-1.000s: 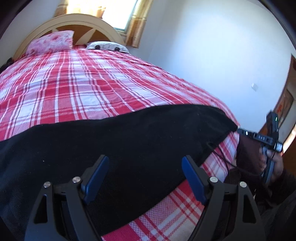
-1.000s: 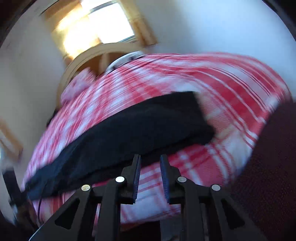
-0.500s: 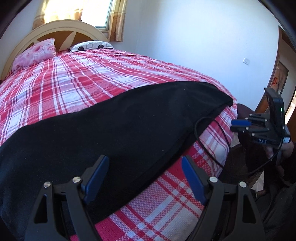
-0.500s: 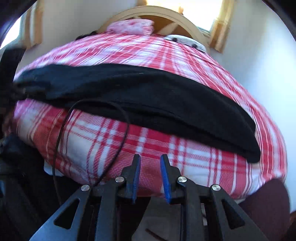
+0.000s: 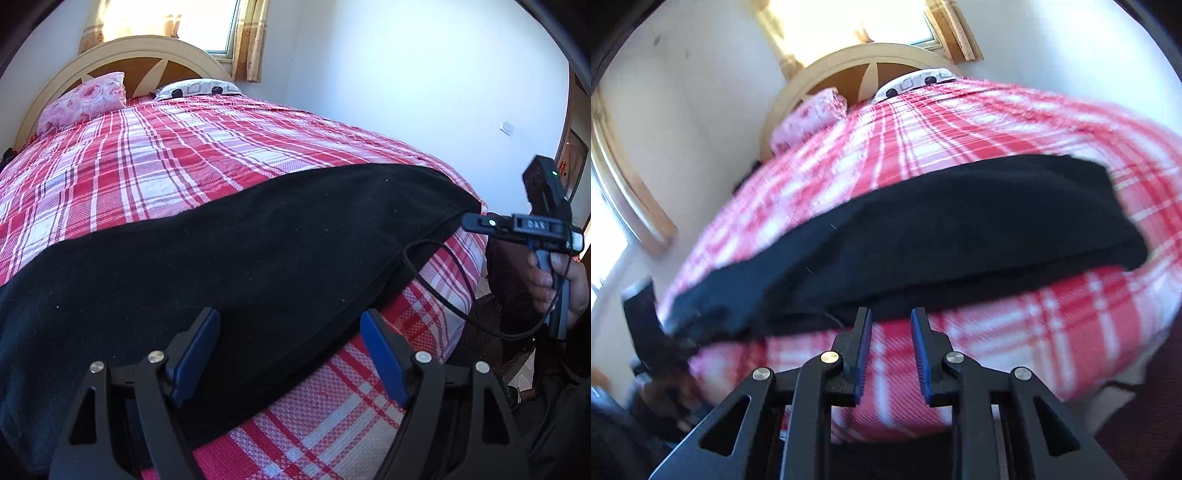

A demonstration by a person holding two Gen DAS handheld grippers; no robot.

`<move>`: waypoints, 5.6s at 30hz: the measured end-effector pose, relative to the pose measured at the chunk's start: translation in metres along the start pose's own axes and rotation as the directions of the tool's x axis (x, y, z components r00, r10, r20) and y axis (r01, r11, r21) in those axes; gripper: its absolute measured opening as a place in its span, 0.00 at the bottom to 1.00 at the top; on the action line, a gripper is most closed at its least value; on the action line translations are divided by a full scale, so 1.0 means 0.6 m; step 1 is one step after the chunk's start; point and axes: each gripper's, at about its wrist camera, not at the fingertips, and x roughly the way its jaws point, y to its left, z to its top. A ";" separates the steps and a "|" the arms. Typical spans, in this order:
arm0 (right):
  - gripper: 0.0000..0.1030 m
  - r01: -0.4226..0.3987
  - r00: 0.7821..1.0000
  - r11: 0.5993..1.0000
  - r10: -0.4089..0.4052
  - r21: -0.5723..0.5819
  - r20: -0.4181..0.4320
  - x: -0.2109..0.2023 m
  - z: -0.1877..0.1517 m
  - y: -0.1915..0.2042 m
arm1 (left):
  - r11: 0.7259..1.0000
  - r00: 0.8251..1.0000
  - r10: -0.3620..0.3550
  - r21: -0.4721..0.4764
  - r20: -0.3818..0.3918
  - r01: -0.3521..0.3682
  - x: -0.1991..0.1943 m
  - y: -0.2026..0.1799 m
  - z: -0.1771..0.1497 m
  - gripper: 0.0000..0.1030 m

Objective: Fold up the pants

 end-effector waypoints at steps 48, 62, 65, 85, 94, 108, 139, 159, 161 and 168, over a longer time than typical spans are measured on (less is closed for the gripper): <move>0.04 -0.105 0.989 0.988 0.115 0.110 -0.088 0.030 -0.018 -0.025 | 0.991 0.996 -0.089 0.105 0.014 0.087 0.002 -0.034 0.036 0.79; 0.05 -0.041 0.997 0.980 0.053 0.194 -0.056 -0.022 -0.075 -0.083 | 0.975 0.994 -0.008 0.221 -0.109 0.032 0.058 -0.081 0.037 0.67; 0.05 -0.057 0.996 0.984 0.066 0.170 -0.051 -0.016 -0.072 -0.064 | 0.971 0.993 -0.007 0.236 -0.115 0.034 0.054 -0.084 0.029 0.67; 0.05 -0.055 0.998 0.993 0.058 0.107 -0.033 0.009 -0.067 -0.030 | 0.968 0.977 -0.116 0.202 -0.177 0.151 0.024 -0.062 0.020 0.06; 0.05 -0.047 0.998 0.991 0.051 0.122 -0.027 0.011 -0.070 -0.036 | 0.955 0.997 -0.014 0.296 -0.079 0.037 0.022 -0.087 0.028 0.66; 0.06 -0.014 1.000 0.991 0.012 0.134 0.016 -0.001 -0.062 -0.057 | 0.945 0.980 -0.093 0.295 -0.173 0.142 0.024 -0.078 0.009 0.02; 0.27 0.060 0.994 0.939 -0.086 0.337 0.063 0.011 0.203 -0.300 | 0.981 0.987 -0.078 0.168 -0.139 0.101 0.066 -0.044 0.047 0.75; 0.60 0.121 0.981 0.964 -0.152 0.237 0.117 -0.017 0.211 -0.268 | 0.971 0.984 -0.091 0.204 -0.150 0.121 0.067 -0.053 0.044 0.84; 0.59 0.120 0.986 0.957 -0.147 0.263 0.084 -0.004 0.208 -0.286 | 0.972 0.985 -0.092 0.201 -0.149 0.121 0.067 -0.053 0.044 0.85; 0.06 0.100 0.987 0.977 -0.121 0.188 0.106 0.004 0.210 -0.260 | 0.971 0.985 -0.087 0.208 -0.151 0.117 0.068 -0.057 0.043 0.85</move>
